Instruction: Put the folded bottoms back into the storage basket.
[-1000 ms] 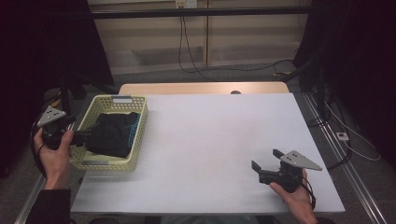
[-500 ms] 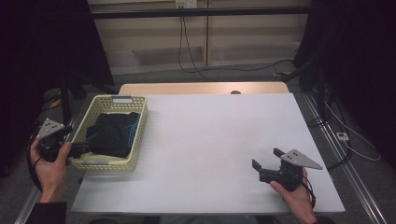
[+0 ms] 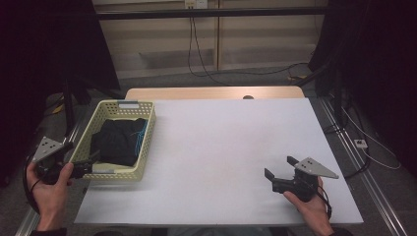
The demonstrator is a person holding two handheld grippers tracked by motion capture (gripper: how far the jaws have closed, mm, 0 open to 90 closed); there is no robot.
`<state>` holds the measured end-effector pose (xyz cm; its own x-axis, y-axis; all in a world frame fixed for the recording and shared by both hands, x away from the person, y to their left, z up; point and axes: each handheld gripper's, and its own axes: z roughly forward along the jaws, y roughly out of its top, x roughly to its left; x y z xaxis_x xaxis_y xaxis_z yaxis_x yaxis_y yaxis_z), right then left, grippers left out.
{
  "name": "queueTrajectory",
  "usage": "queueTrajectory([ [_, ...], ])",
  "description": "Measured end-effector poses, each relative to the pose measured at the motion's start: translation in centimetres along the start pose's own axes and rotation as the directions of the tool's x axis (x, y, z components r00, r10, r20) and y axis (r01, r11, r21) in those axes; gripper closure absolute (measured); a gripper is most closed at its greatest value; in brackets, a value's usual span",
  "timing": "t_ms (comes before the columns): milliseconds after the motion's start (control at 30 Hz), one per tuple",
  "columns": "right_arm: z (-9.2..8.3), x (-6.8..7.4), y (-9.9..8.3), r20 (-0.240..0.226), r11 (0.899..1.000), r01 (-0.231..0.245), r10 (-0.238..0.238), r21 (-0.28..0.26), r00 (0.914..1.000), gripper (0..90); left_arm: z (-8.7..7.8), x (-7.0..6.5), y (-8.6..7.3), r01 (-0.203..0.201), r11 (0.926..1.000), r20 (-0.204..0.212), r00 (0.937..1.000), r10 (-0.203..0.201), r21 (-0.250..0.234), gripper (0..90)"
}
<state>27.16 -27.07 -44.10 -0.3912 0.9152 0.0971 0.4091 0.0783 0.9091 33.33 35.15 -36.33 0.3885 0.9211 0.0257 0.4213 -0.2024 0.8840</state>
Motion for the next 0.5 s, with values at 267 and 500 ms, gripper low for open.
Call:
queueTrajectory([
  [267, 0.3, 0.1, 0.1, -0.011, 1.0, 0.002, -0.002, 0.002, 0.9999, 7.0, -0.7, -1.4, -0.3, 0.001, 1.0, 0.027, 0.9996, -0.001, -0.002, 4.0],
  [500, 0.3, 0.2, 0.1, -0.013, 1.0, 0.002, -0.002, 0.0, 0.9999, 7.0, -0.2, -2.9, 0.1, -0.026, 0.9995, 0.07, 0.9972, 0.027, -0.019, 4.0],
])
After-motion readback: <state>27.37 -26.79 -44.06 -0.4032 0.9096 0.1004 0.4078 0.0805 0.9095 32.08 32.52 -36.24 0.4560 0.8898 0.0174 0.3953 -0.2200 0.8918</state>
